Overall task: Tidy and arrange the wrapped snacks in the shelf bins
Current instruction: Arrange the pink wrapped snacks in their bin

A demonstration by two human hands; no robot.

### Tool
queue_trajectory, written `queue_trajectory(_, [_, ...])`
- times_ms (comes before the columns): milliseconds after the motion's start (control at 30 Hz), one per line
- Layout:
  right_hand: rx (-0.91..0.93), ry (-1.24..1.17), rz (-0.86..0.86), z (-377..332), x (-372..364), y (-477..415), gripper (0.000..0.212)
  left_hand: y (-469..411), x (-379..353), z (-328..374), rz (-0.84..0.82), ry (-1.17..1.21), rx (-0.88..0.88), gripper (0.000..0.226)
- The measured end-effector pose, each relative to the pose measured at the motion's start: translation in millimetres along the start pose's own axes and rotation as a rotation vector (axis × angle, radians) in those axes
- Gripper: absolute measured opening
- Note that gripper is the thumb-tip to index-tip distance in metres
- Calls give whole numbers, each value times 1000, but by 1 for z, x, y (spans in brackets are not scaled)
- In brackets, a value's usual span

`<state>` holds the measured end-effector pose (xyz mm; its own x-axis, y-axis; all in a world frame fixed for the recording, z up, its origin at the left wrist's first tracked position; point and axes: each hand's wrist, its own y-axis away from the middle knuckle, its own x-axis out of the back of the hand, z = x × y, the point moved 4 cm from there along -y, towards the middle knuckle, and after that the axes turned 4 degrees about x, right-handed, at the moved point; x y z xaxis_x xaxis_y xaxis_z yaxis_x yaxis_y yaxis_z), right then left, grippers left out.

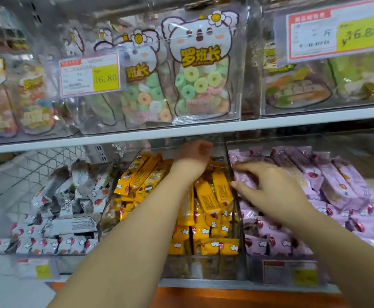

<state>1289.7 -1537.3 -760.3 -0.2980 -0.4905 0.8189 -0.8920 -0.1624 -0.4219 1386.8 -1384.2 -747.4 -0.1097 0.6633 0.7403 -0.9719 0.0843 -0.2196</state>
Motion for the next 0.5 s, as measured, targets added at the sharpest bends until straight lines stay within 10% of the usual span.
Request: queue_trajectory(500, [-136, -182, 51, 26, -2, -5, 42, -70, -64, -28, -138, -166, 24, 22])
